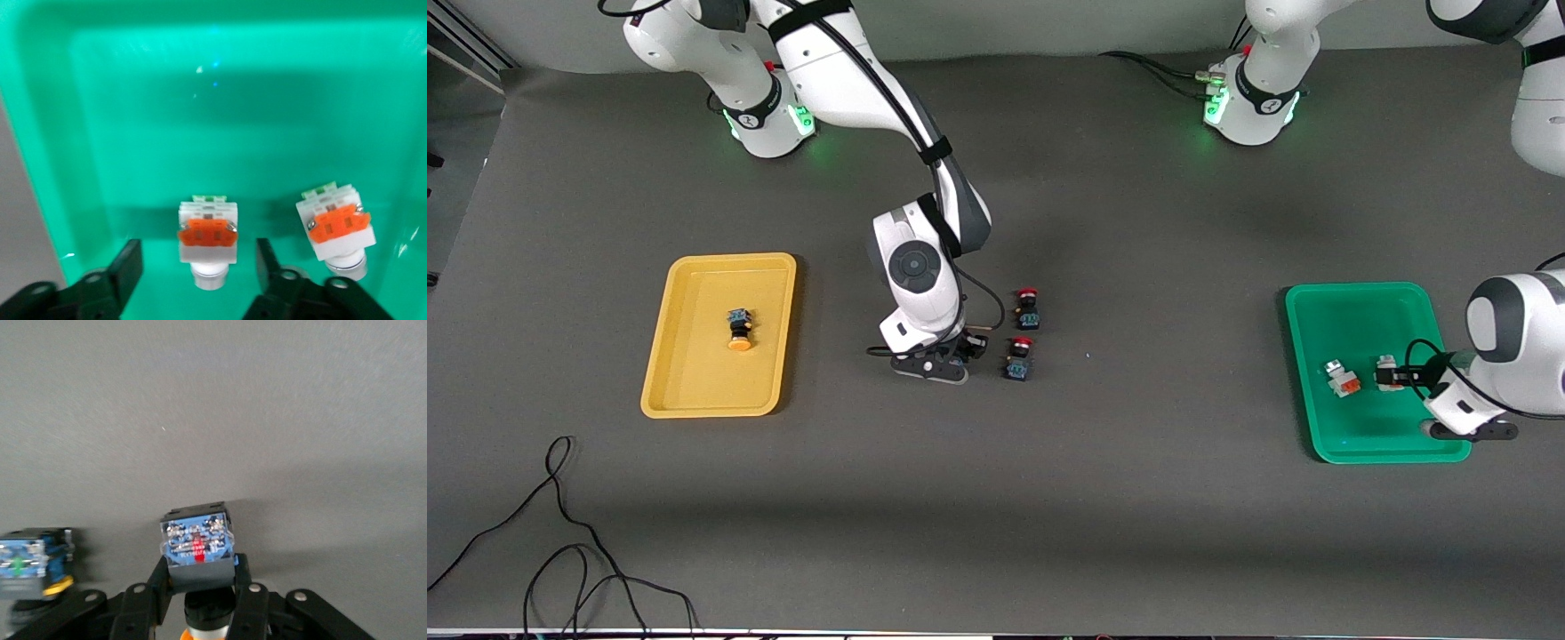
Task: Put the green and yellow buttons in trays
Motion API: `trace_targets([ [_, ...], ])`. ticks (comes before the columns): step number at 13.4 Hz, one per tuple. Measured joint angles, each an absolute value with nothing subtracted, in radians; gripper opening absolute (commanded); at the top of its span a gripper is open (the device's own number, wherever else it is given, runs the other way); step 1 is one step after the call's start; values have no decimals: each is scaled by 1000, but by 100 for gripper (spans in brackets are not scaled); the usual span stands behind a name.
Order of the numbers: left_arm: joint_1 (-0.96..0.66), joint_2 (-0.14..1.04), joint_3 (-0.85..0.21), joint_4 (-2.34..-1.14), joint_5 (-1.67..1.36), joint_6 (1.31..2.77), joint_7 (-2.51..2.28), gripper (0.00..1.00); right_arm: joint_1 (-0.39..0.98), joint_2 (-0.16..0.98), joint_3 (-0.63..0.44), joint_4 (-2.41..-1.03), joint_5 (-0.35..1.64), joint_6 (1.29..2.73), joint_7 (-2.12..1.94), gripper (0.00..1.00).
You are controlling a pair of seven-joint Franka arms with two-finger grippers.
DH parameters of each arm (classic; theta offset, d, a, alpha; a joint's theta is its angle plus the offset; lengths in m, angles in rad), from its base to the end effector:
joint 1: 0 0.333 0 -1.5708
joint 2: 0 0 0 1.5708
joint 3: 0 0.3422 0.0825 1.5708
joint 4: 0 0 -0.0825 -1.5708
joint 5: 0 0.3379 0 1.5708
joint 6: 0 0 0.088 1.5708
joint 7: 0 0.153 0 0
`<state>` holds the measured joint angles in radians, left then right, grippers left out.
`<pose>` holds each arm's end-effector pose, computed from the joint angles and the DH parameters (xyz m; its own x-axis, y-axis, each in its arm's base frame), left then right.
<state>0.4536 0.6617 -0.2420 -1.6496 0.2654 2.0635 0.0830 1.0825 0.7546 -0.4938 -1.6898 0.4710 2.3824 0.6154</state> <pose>0.6083 0.1715 0.2243 0.9740 0.0124 -0.2264 0.0050 -0.9994 -0.0332 0.5207 0.4157 0.2069 0.9698 -0.2401 0.0423 -0.2386 -0.9704 -0.0378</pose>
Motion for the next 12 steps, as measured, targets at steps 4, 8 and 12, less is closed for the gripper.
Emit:
trace_targets([
  [4,452,579,-266,-1516,265,1892,84,99,1081,573,-648,-1660,470,2019,490,0],
  [8,443,426,-329,-1361,265,1633,108,99,1069,359,-817,-1663,348,1701,270,0],
  [12,437,251,-388,-1335,203,1496,116,99,1065,280,-940,-1682,181,1593,-31,0],
])
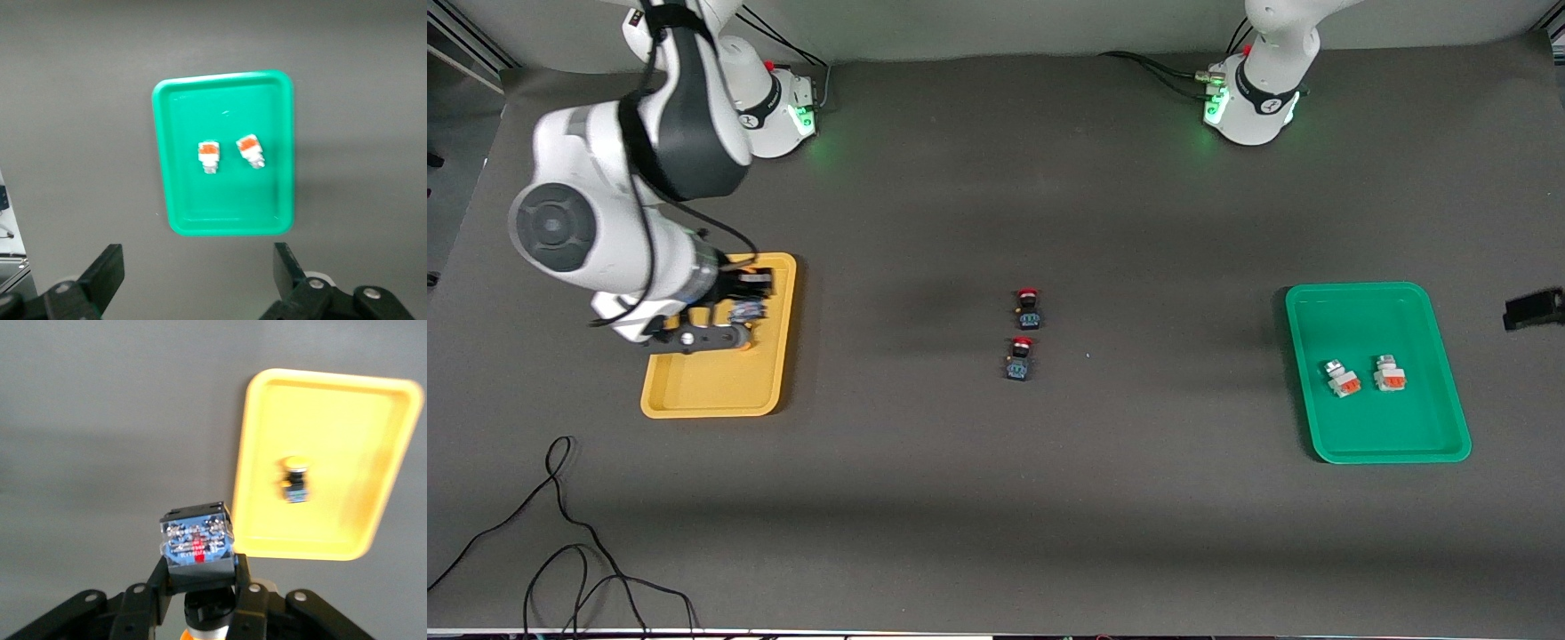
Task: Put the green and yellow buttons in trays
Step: 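Carry the blue-red button to the yellow tray with the right gripper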
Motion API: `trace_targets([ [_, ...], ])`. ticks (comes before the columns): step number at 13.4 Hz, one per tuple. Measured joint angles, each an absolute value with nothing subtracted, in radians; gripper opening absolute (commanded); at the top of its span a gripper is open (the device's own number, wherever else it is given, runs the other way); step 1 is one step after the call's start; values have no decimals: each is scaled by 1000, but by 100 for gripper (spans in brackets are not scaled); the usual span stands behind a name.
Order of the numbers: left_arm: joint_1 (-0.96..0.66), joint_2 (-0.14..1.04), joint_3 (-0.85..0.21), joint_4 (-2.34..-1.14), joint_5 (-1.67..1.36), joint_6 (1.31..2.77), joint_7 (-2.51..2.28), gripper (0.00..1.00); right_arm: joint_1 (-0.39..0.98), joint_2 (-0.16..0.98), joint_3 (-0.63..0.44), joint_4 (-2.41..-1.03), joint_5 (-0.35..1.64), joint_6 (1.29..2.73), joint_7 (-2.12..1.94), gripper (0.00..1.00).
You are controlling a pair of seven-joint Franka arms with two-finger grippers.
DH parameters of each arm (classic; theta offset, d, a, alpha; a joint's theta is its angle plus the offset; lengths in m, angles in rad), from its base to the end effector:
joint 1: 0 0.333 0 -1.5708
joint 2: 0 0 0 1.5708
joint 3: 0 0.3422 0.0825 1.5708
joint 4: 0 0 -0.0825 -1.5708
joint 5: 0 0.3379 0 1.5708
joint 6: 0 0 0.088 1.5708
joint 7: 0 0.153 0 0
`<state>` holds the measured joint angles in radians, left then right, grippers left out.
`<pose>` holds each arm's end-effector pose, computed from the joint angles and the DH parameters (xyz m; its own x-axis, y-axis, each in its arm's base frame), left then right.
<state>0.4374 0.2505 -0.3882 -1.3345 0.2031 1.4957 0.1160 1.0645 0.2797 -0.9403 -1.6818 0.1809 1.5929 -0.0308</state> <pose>0.5693 0.0891 0.5710 0.9955 -0.0468 -0.0830 -0.0550 -0.9935 -0.1000 0.5192 0.1336 0.4654 0.9626 0.1087 -0.2483 0.1230 -0.9915 0.0431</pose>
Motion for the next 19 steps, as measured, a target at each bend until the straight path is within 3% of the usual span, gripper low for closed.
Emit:
trace_targets([
  [3,436,156,-427,-1336,169,1453,112,99,1062,282,-1076,-1738,164,1639,-287,0],
  [6,413,130,-433,-1338,163,1443,106,99,1056,281,-1160,-1889,164,1833,-460,0],
  [8,326,129,-370,-1338,163,1442,81,99,1057,282,-1164,-2004,164,1996,-490,0],
  [12,45,111,-94,-1338,144,1441,71,99,1063,294,-1151,-2190,164,2283,-501,0],
  [16,20,101,-58,-1342,125,1433,71,99,1063,303,-1147,-2279,165,2417,-508,0],
  [19,17,68,-58,-1379,116,1432,70,99,1063,320,-1147,-2305,231,2440,-509,0],
])
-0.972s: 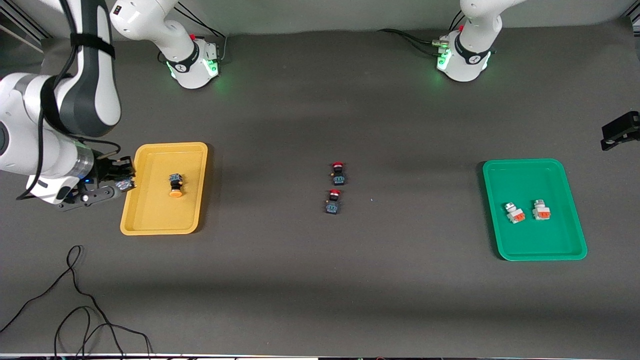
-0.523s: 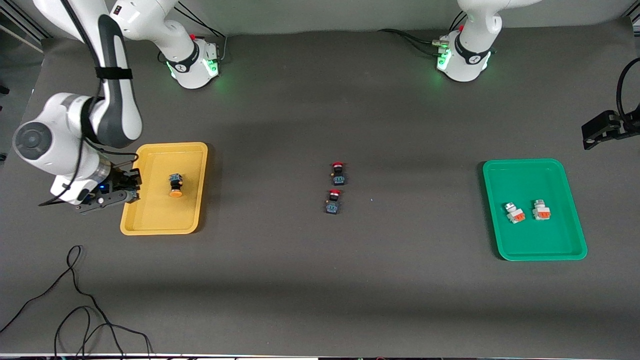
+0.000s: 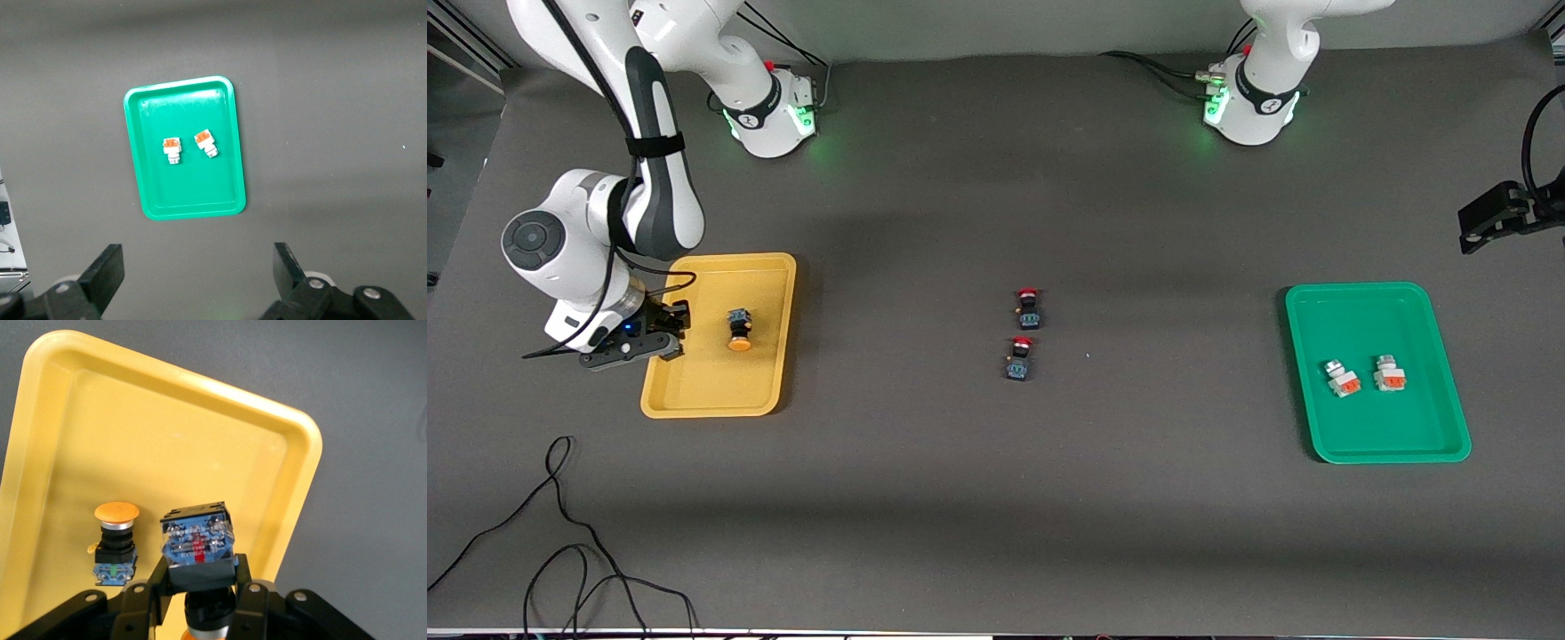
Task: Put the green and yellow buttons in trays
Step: 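Carry the blue-red button to the yellow tray with the right gripper, then lower the blue button into the yellow tray and open the right gripper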
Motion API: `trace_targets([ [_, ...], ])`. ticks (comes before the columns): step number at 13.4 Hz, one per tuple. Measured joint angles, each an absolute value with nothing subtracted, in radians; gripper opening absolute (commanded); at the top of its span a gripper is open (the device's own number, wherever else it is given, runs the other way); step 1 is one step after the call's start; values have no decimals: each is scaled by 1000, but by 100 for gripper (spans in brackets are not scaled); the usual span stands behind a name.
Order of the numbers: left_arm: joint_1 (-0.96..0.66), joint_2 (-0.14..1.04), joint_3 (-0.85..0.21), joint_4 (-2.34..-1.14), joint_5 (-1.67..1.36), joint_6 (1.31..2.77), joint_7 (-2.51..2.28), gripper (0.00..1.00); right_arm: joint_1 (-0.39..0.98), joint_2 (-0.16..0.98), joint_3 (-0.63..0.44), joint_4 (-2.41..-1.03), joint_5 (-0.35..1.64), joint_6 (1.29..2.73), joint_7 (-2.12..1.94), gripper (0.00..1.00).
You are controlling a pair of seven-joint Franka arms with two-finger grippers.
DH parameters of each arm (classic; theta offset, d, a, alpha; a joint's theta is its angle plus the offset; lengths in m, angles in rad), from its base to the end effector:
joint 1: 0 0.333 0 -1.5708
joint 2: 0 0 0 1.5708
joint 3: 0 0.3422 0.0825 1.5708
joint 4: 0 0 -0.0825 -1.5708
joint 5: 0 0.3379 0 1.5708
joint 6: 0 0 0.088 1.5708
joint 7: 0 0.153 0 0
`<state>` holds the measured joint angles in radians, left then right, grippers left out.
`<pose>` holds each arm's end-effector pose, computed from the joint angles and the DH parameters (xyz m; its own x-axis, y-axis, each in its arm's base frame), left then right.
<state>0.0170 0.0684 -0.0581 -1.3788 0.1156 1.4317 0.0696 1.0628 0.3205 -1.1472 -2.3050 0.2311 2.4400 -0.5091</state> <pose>0.5167 -0.0011 0.6390 0.9953 -0.0941 -0.0222 -0.0959 -0.9894 -0.1092 0.4964 -0.0336 0.3026 0.9639 0.2638 -0.0349 0.2661 -0.9539 0.1386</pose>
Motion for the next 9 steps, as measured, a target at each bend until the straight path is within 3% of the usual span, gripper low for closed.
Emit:
trace_targets([
  [5,13,30,-63,-1471,61,1473,18,99,1043,419,-1109,-2311,430,2440,-535,0],
  [9,6,12,-68,-1507,59,1487,-3,99,889,483,-984,-2309,558,2455,-672,0],
])
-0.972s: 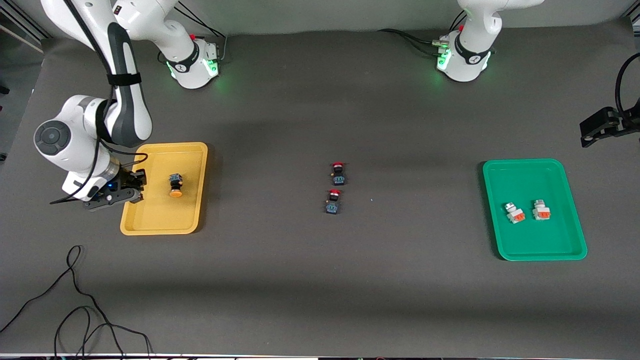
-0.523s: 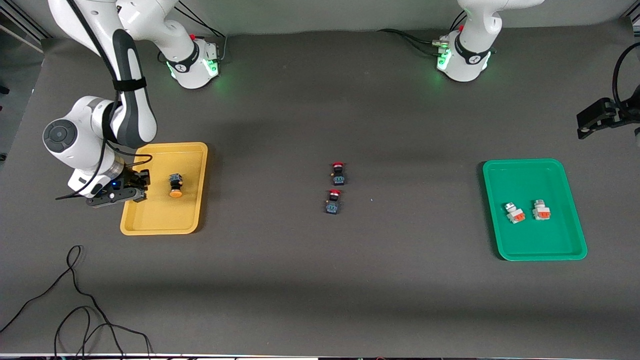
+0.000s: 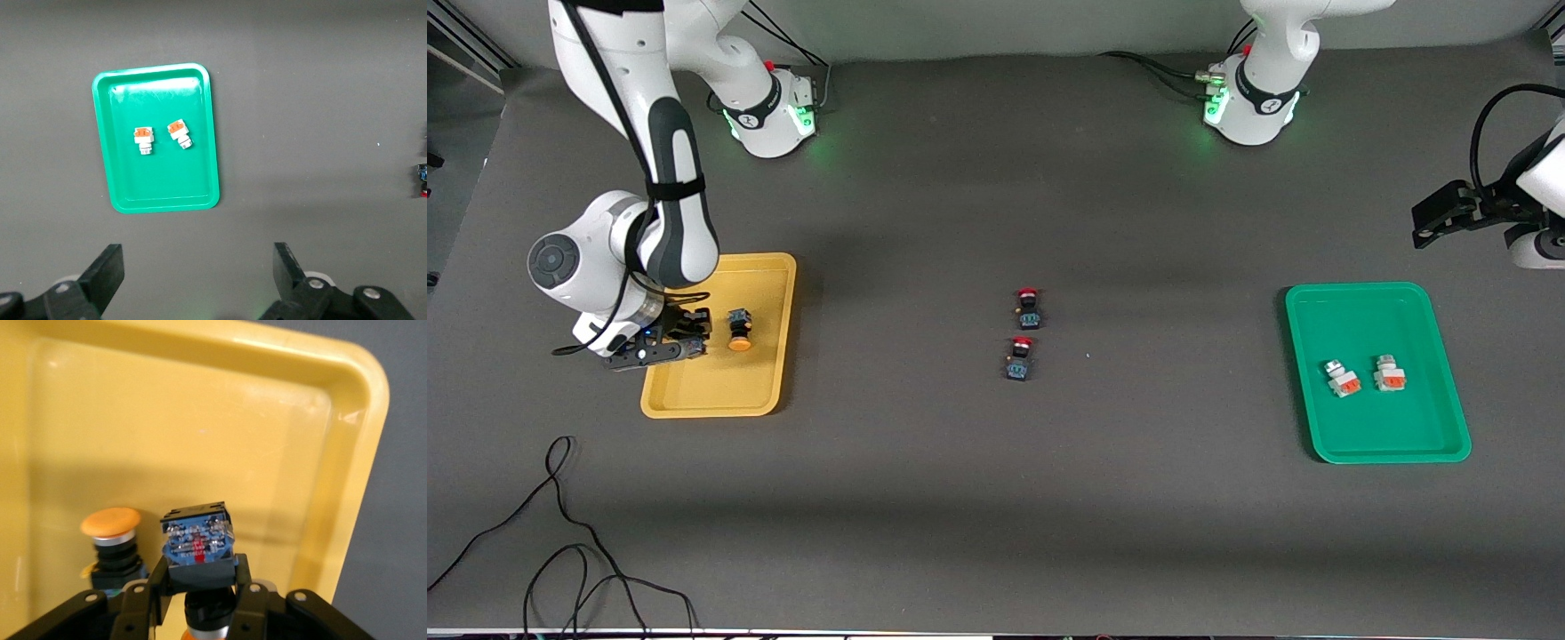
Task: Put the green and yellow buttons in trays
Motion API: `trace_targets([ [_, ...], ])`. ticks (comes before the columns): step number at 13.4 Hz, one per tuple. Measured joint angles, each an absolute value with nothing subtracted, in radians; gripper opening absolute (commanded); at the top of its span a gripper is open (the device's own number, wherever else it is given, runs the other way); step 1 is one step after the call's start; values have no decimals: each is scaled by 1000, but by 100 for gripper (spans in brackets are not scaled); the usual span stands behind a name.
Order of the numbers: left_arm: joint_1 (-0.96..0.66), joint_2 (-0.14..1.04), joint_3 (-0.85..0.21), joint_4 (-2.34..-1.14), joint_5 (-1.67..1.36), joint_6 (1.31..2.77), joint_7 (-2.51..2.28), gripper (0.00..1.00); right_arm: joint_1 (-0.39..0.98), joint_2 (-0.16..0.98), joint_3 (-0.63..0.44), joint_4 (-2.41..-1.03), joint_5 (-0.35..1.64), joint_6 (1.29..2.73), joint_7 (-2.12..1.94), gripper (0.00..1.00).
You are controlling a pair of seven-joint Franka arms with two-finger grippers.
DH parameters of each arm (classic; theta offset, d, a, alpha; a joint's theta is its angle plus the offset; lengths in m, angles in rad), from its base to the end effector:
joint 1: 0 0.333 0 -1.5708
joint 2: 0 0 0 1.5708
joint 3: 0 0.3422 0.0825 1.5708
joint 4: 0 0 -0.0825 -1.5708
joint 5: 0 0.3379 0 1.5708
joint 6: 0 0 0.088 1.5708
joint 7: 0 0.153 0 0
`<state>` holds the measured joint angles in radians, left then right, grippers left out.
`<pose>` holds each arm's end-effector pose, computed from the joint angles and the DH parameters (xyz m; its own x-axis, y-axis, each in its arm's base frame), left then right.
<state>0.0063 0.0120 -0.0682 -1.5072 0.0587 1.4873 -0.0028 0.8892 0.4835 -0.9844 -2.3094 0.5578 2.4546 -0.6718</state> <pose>0.5025 -0.0215 0.6186 0.9980 -0.0542 -0.0316 -0.0559 -0.9968 -0.0579 0.4902 -0.0435 0.2341 0.9848 0.1609 -0.0649 0.1638 -0.9856 0.0425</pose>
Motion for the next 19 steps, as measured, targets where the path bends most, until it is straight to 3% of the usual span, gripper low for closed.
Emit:
trace_targets([
  [4,7,11,-67,-1515,59,1494,-3,99,803,512,-931,-2298,593,2459,-726,0],
  [5,7,11,-67,-1515,59,1495,-3,99,804,513,-929,-2296,605,2459,-726,12],
  [6,7,11,-67,-1516,59,1497,-4,99,804,516,-925,-2293,617,2459,-726,50],
  [7,7,11,-66,-1517,59,1498,-4,99,804,523,-922,-2288,623,2459,-726,73],
  [8,7,10,-66,-1518,55,1499,-5,99,804,530,-919,-2284,626,2459,-726,82],
  [10,8,11,-65,-1522,26,1499,-7,99,804,540,-915,-2277,627,2459,-726,87],
  [15,9,14,-61,-1534,6,1503,-10,99,805,535,-919,-2245,629,2442,-726,87],
  [19,9,23,-61,-1538,5,1505,-11,99,827,491,-1034,-2097,621,2187,-726,87],
])
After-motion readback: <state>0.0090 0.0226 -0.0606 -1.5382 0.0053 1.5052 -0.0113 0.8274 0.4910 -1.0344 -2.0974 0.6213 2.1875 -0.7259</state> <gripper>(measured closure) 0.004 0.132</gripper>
